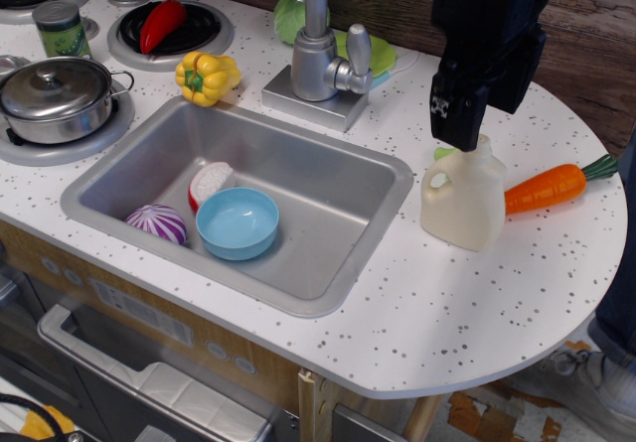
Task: Put detergent in sink
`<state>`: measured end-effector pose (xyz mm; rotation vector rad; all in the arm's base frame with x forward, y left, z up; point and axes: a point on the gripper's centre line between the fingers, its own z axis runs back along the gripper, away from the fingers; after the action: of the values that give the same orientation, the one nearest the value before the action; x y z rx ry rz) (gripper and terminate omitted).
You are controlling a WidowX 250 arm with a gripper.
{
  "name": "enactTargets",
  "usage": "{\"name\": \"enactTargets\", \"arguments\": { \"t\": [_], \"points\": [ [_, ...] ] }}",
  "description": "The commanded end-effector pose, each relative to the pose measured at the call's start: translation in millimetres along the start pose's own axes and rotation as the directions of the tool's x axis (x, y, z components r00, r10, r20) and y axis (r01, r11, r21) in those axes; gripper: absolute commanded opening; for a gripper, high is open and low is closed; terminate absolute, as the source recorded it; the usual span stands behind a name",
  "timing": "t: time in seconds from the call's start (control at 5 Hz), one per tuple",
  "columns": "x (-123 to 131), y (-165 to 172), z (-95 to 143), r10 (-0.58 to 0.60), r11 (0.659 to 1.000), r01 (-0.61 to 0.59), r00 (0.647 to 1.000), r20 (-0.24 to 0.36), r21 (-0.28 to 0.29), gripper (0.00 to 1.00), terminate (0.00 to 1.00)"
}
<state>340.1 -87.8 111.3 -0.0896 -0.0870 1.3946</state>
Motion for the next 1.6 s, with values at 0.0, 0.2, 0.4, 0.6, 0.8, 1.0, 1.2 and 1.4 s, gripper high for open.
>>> {"name": "enactTargets", "arguments": {
  "t": [0.0, 0.2, 0.4, 0.6, 0.8, 1.0, 1.2, 1.4],
  "points": [
    [-5, -7, -5, -0.025, 0.998, 0.024, 1.000, -0.013, -0.063, 1.00, 0.00],
    [-2, -2, -24, -0.042, 0.992, 0.037, 0.998, -0.043, -0.118, 1.00, 0.00],
    [4, 4, -40, -0.056, 0.988, 0.040, 0.993, -0.106, -0.147, 1.00, 0.00],
    [9, 2, -42, -0.058, 0.990, 0.040, 0.990, -0.129, -0.135, 0.00, 0.00],
    [14, 6, -30, -0.112, 0.990, 0.104, 0.991, -0.076, -0.099, 0.00, 0.00],
    [48, 23, 1, -0.251, 0.968, 0.251, 0.968, -0.030, -0.001, 0.00, 0.00],
    [81, 35, 11, -0.373, 0.927, 0.372, 0.928, 0.015, 0.041, 0.00, 0.00],
    [102, 42, -8, -0.435, 0.900, 0.435, 0.900, 0.006, -0.017, 0.00, 0.00]
  ]
}}
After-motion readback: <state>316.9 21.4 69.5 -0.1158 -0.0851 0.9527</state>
